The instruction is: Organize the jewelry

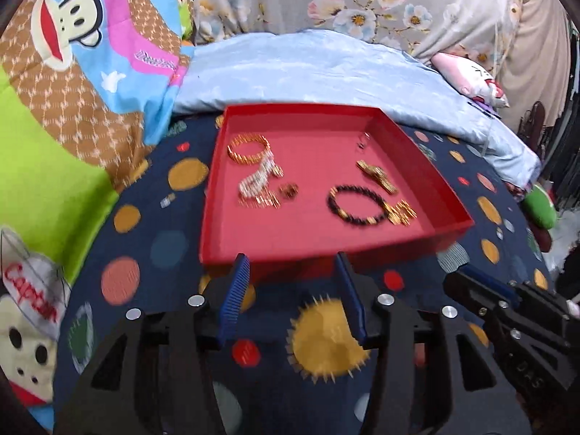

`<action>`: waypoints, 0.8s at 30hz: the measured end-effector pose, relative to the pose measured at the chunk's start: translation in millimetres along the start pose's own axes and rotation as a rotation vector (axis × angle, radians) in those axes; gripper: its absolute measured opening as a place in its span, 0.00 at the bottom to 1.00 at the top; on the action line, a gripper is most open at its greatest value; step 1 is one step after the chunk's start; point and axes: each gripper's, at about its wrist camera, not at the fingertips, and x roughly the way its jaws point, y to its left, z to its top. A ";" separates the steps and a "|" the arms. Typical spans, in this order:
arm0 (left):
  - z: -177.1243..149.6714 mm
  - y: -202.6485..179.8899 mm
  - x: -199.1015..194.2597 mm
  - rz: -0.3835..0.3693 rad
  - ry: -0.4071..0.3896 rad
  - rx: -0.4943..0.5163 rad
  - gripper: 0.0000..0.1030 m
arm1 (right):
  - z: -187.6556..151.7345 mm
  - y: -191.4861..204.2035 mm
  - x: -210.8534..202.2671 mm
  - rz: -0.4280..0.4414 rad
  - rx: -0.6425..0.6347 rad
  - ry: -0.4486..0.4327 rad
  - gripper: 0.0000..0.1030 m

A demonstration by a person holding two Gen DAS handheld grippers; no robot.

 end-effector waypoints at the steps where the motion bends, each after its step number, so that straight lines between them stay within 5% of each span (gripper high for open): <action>1: -3.9 0.1 -2.4 -0.001 0.006 -0.003 0.45 | -6.8 -3.7 -3.8 -0.006 0.009 0.008 0.17; 8: -40.2 -3.4 -12.9 -0.011 0.063 -0.018 0.47 | -43.5 -14.9 -19.0 -0.050 0.020 0.052 0.17; 13: -61.4 -10.6 -20.2 -0.024 0.092 -0.017 0.59 | -59.0 -11.8 -20.0 -0.040 0.023 0.072 0.26; 24: -95.3 -24.2 -27.3 -0.045 0.156 0.024 0.60 | -68.1 -1.9 -11.7 -0.039 0.006 0.097 0.26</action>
